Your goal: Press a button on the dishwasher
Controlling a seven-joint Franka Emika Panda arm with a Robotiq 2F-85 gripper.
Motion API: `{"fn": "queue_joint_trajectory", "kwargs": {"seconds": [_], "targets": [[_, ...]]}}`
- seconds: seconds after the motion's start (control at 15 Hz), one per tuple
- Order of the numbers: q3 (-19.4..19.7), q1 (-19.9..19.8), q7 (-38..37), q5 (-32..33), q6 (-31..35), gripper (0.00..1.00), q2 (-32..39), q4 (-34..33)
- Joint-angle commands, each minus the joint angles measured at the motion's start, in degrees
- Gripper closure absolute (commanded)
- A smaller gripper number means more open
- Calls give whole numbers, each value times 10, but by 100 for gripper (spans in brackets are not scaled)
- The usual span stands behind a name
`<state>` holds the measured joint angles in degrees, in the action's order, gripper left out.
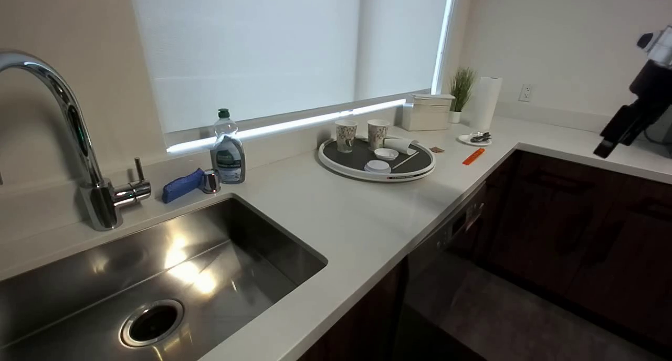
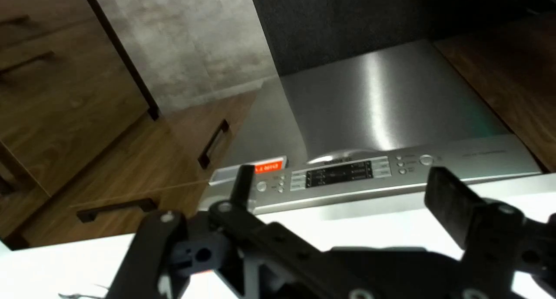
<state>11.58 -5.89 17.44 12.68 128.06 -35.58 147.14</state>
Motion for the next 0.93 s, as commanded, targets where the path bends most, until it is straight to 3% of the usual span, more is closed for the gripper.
{"fn": "queue_joint_trajectory", "kwargs": {"seconds": [0.0, 0.27, 0.47, 0.53, 0.6, 0.87], "targets": [[51, 64, 80, -77, 154, 0, 79, 35], [122, 180, 238, -233, 264, 0, 160, 48], [197, 291, 365, -344, 243, 0, 196, 36], [175, 273, 402, -389, 203, 0, 217, 21], [126, 219, 347, -347, 238, 0, 188, 45], [118, 220, 397, -393, 217, 0, 216, 31]]}}
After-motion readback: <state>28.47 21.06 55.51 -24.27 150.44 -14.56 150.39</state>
